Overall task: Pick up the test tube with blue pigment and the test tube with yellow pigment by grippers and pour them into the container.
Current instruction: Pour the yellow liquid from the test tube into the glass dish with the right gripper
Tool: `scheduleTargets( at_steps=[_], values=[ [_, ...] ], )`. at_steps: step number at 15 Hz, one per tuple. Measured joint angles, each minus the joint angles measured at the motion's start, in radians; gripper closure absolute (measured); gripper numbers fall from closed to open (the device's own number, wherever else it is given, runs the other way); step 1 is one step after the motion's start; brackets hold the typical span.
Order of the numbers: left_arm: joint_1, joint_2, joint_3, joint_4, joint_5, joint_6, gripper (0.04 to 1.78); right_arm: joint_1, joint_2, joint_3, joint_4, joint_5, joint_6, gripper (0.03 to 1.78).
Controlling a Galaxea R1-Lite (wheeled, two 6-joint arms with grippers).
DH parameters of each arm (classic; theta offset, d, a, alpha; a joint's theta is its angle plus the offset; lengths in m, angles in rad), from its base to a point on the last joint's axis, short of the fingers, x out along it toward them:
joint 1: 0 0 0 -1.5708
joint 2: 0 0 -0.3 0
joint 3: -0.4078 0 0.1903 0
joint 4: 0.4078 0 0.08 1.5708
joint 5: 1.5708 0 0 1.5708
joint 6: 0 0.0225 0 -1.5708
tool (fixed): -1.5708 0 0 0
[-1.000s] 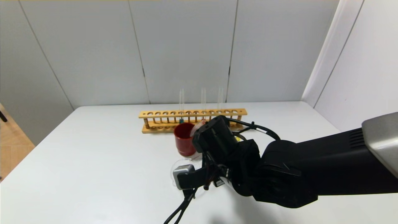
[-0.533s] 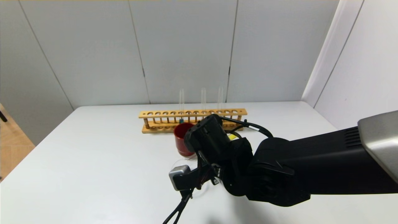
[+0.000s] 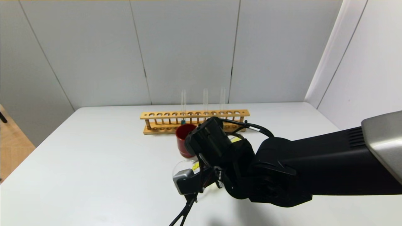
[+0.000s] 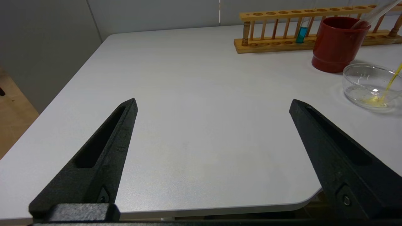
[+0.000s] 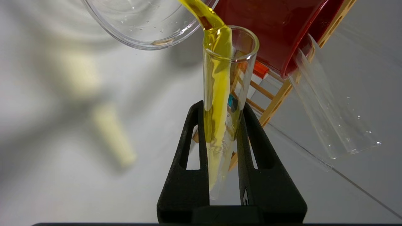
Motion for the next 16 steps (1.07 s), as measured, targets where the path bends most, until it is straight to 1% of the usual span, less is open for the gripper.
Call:
scheduleTargets(
  at_steps=[2,4,11,13,16],
  values=[
    [0.001,0.000,0.000,0.000,0.000,0.000,0.11,0.001,0.001,-0.010,0.003,-0.004,-0.002,1.53],
    [0.000,0.000,0.000,0.000,0.000,0.000,0.11,0.005,0.003,-0.022,0.026,-0.020,-0.013,1.53],
    [0.001,0.000,0.000,0.000,0.000,0.000,0.11,0.002,0.008,-0.061,0.056,-0.023,-0.019,1.53],
    [0.000,0.000,0.000,0.000,0.000,0.000,0.11,0.002,0.015,-0.075,0.059,-0.044,-0.019,1.53],
    [0.001,0.000,0.000,0.000,0.000,0.000,0.11,0.003,0.022,-0.080,0.064,-0.050,-0.019,1.53]
  ],
)
